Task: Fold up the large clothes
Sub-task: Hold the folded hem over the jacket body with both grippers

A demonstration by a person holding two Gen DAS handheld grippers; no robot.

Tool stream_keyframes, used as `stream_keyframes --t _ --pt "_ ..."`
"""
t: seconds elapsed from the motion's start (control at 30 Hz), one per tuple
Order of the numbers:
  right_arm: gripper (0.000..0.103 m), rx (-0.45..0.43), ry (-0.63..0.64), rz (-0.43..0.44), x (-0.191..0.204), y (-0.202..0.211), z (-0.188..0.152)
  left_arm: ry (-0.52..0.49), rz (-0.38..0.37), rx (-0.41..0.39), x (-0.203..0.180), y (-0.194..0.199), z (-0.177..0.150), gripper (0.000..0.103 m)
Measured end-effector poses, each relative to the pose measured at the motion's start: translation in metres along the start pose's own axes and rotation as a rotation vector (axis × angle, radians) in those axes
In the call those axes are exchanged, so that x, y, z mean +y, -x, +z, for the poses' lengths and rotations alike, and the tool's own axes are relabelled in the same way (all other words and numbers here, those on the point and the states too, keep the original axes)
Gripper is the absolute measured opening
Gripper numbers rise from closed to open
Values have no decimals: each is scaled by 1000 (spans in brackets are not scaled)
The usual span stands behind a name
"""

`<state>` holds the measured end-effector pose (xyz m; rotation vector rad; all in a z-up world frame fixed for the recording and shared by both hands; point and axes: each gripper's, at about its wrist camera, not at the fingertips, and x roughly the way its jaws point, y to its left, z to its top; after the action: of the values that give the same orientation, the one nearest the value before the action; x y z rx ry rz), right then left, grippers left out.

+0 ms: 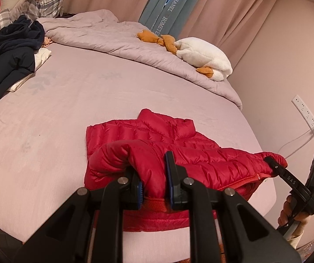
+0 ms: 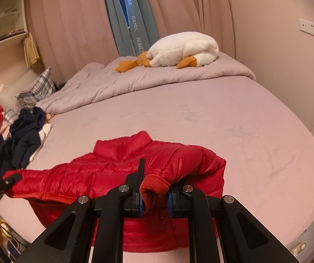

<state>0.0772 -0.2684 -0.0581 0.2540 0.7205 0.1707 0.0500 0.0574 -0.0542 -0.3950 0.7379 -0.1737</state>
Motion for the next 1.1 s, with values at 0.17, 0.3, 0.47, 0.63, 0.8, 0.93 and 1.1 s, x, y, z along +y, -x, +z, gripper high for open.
stream_keyframes --t 0.17,0.3,0.47,0.63,0.8,0.93,1.1 --pt "14 8 -37 7 -5 -5 -1 6 11 20 -1 -8 2 16" --pt "14 8 -35 -1 -4 -7 0 15 17 20 -1 -11 3 16" --pt "14 8 -46 1 -4 -9 -1 68 1 30 7 -15 5 16" --pt "14 -14 -61 -10 -2 -8 -4 132 -22 19 12 -16 8 16" --pt "14 -24 -88 -12 -5 -8 -10 137 -15 32 11 -21 9 16" --pt "14 -23 -82 -13 -5 -10 -7 154 -27 31 13 -22 11 16" --pt "14 -22 -87 -29 -5 -13 -10 147 -13 38 13 -27 10 16"
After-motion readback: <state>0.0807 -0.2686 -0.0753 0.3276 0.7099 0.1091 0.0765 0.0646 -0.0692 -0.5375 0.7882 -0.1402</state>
